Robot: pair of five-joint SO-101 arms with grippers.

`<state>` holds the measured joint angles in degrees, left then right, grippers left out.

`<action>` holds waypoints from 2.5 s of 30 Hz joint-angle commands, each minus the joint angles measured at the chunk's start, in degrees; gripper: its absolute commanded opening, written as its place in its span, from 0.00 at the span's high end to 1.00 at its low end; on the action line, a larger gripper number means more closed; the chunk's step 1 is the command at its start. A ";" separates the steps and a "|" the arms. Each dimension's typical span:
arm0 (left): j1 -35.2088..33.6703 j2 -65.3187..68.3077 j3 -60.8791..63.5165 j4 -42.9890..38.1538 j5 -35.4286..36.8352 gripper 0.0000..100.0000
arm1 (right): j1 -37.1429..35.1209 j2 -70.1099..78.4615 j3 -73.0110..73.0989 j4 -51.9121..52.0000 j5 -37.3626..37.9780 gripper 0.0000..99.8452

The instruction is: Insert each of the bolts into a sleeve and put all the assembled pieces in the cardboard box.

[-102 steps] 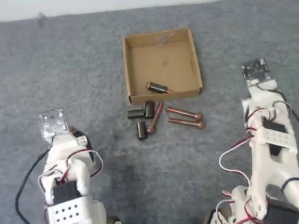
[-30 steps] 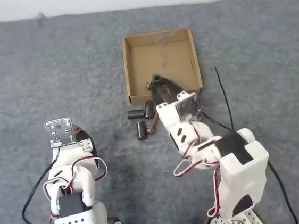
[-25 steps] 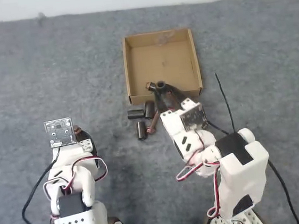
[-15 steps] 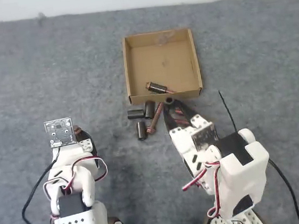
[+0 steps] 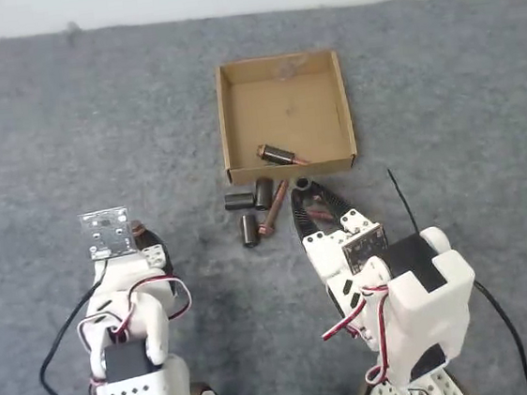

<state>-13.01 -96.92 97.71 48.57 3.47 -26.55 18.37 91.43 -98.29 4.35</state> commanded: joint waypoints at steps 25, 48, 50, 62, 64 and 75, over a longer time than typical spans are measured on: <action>26.64 -1.32 -1.45 -45.45 14.86 0.99 | 0.40 -0.22 1.23 -1.54 0.44 0.99; 27.96 31.47 -30.20 -45.45 17.93 0.99 | 0.48 -0.22 1.23 -1.54 0.53 0.99; 29.27 33.93 -31.52 -45.45 17.93 0.99 | 0.48 -0.22 1.23 -1.54 0.53 0.99; 36.31 47.47 -32.04 -52.40 17.93 0.99 | -1.36 -0.22 1.23 -1.54 0.53 0.99; 36.31 49.58 -32.04 -55.38 17.93 0.99 | -1.36 -0.22 1.23 -1.54 0.53 0.99; 40.35 56.35 -31.78 -56.18 17.85 0.99 | -1.36 -0.22 1.14 -1.54 0.44 0.99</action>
<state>26.37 -40.31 69.23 -5.67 20.97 -27.60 18.37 91.43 -98.29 4.35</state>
